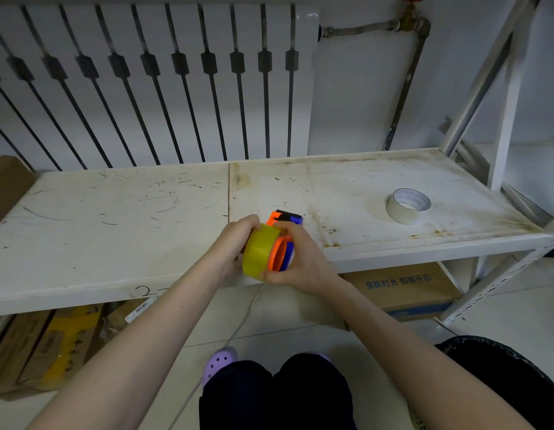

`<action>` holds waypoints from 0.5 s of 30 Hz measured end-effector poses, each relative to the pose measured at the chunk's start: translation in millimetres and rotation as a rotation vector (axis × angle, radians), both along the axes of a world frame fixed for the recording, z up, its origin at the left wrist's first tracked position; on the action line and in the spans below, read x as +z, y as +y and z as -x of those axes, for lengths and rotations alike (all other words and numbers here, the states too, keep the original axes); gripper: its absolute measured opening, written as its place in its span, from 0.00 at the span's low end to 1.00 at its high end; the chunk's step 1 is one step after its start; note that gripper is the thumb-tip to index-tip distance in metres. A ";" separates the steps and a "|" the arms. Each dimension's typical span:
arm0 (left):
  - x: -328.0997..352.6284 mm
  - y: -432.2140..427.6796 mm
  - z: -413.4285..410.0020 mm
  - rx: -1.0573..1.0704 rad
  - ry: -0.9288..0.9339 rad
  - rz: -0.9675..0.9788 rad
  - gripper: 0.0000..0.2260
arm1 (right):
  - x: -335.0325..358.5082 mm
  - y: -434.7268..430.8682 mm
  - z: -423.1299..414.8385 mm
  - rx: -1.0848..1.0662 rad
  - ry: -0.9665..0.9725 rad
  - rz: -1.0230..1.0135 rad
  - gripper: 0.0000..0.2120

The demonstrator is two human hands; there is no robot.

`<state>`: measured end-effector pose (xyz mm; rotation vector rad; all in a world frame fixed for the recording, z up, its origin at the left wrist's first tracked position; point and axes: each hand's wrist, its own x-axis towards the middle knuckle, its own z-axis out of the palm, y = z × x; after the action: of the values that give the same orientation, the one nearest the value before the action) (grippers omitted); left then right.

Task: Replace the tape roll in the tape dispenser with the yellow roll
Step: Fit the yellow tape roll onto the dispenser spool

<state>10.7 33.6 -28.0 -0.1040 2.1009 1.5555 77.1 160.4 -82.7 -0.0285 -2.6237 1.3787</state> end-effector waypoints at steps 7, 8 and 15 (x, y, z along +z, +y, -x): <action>8.6 13.4 7.5 -0.019 -0.081 0.041 0.05 | -1.6 0.4 -1.8 0.048 0.146 -0.253 0.42; 8.5 13.8 7.7 -0.019 -0.083 0.040 0.03 | -1.4 1.5 -1.8 0.049 0.140 -0.246 0.42; 9.5 12.8 7.5 -0.007 -0.124 0.041 0.02 | 2.2 6.2 1.2 0.046 0.084 -0.226 0.43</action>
<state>3.2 46.4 -18.5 -0.2022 2.0338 1.4639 76.0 166.6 -80.5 0.1177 -2.7065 1.0633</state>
